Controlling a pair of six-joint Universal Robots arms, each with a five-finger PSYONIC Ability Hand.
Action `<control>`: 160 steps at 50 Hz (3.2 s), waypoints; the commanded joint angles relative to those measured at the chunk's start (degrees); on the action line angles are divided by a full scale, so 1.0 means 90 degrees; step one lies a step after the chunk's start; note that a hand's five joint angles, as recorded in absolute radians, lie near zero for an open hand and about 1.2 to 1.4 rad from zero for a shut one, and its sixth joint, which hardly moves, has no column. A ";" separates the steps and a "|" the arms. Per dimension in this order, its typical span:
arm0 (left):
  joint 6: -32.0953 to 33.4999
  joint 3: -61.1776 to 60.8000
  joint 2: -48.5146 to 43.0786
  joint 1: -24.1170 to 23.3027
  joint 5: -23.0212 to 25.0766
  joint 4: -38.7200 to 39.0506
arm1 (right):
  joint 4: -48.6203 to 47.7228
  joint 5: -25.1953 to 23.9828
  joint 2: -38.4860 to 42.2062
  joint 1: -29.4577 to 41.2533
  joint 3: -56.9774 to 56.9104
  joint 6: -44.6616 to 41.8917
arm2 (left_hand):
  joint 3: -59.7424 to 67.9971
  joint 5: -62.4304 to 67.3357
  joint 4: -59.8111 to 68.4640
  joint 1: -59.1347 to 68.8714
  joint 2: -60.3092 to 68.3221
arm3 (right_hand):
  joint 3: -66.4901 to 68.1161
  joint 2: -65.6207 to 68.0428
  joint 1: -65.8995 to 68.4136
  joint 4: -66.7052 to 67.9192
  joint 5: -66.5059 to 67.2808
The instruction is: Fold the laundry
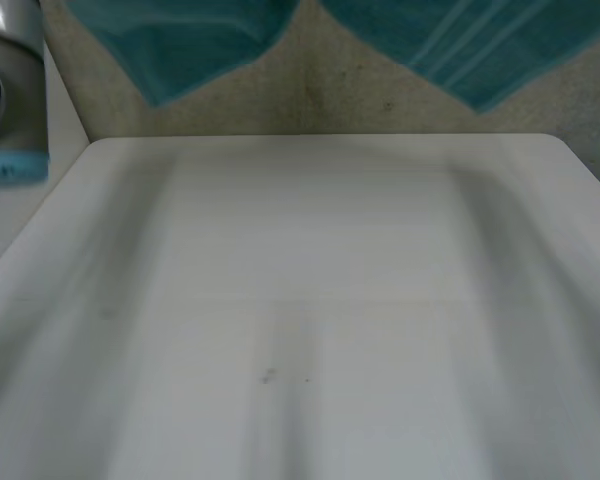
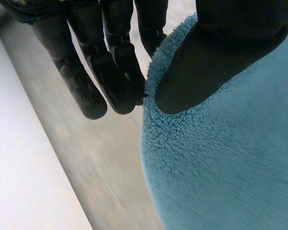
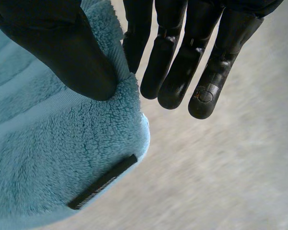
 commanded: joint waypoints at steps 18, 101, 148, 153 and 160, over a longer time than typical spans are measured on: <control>-0.0706 -0.4549 -0.0356 0.0235 0.0071 -0.1081 | 0.0357 -0.1280 0.0294 -0.0058 0.4429 0.0330 | 0.1146 0.1266 0.1139 0.1408 0.1137 | 0.1317 0.1351 0.2712 0.1281 0.1526; 0.3444 -0.2168 -0.1614 0.0938 0.2024 -0.3134 | -0.0209 -0.1661 -0.0438 -0.0653 0.5601 0.0418 | -0.0085 0.0035 -0.0092 0.0177 -0.0094 | 0.1317 0.1351 0.2712 0.1281 0.1526; 0.2538 -0.4539 0.1322 0.2060 0.2053 -0.2684 | 0.1798 -0.1446 -0.1443 -0.0994 0.5133 -0.0205 | 0.1146 0.1266 0.1139 0.1408 0.1137 | 0.1317 0.1351 0.2712 0.1281 0.1526; 0.1930 -0.4873 0.2263 0.2549 0.2073 -0.2938 | 0.3126 -0.1514 -0.1950 -0.1190 0.4908 -0.0586 | 0.1146 0.1266 0.1139 0.1408 0.1137 | 0.1317 0.1351 0.2712 0.1281 0.1526; 0.1657 -0.5302 0.3005 0.3213 0.2520 -0.3621 | 0.4244 -0.1583 -0.2284 -0.1386 0.5064 -0.1681 | 0.1146 0.1266 0.1139 0.1408 0.1137 | 0.1317 0.1351 0.2712 0.1281 0.1526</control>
